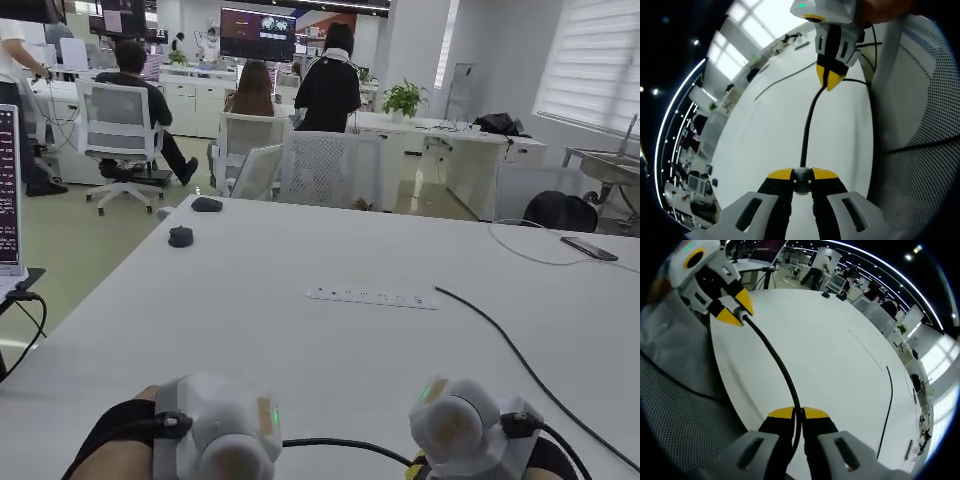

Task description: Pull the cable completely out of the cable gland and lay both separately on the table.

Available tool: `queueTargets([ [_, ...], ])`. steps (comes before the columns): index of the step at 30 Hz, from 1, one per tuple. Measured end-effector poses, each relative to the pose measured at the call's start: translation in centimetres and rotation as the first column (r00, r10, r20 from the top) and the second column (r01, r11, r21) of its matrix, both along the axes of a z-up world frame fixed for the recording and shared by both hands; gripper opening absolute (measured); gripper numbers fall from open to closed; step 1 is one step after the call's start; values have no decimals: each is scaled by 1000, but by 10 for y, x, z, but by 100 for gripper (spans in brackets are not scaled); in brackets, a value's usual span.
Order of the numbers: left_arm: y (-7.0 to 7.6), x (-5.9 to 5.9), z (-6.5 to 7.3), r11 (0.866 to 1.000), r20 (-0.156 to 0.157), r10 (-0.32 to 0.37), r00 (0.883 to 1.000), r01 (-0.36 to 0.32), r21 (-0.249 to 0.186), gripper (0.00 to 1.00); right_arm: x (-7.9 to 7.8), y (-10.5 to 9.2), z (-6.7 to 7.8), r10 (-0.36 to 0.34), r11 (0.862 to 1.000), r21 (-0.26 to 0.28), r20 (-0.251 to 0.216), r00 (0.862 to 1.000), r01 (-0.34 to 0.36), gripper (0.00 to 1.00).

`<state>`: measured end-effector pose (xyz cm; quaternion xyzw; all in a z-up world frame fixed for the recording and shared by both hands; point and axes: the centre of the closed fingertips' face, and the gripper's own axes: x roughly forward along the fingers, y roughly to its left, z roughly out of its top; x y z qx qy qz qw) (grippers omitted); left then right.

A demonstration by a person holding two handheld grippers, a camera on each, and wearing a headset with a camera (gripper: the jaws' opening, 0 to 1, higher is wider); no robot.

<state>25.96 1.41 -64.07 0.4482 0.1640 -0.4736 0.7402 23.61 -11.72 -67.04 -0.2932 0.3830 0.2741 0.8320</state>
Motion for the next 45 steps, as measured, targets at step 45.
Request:
queueTargets([
  [45,-12,-8,-2,995,21,-98,995,98,30,14,22,22,29,48,988,143,84,995,-59,3],
])
